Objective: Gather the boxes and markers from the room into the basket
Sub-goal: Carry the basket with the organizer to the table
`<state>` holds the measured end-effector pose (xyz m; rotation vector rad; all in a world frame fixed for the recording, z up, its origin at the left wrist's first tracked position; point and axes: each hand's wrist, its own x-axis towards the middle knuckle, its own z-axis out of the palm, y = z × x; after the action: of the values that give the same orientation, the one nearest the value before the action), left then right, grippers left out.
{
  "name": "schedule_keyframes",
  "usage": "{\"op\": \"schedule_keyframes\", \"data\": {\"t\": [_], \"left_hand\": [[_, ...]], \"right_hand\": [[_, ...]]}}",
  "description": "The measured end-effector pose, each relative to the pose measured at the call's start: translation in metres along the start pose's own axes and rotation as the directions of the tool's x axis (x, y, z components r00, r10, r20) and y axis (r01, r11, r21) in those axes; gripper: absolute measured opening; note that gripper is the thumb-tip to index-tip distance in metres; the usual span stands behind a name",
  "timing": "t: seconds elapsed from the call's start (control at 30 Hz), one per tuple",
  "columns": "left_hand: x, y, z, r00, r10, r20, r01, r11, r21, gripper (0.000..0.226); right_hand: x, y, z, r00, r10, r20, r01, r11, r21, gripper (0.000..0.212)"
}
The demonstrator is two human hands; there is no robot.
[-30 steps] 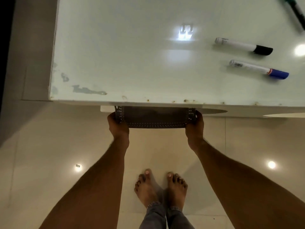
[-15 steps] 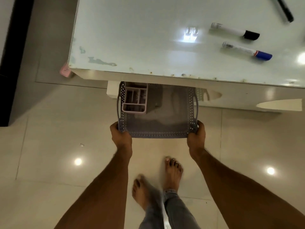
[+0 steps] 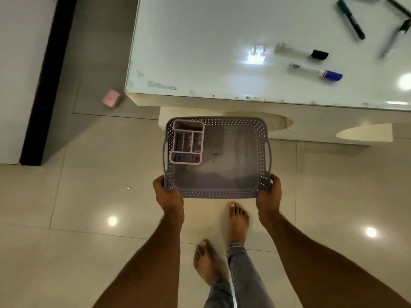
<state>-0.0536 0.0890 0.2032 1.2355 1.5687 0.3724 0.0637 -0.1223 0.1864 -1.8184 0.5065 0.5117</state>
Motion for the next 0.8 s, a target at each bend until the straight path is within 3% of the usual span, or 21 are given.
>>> {"op": "schedule_keyframes", "data": {"t": [0.37,0.8], "left_hand": [[-0.055,0.065,-0.038,0.999,-0.035,-0.011,0.034,0.999,-0.038,0.023],[-0.041,0.216,-0.008,0.992,0.124,0.001,-0.123,0.991,-0.057,0.025]], "right_hand": [[-0.062,-0.071,-0.031,0.999,-0.015,-0.04,0.017,0.999,0.034,0.039],[-0.043,-0.216,-0.011,0.991,-0.127,-0.045,0.13,0.988,0.082,0.041]]}}
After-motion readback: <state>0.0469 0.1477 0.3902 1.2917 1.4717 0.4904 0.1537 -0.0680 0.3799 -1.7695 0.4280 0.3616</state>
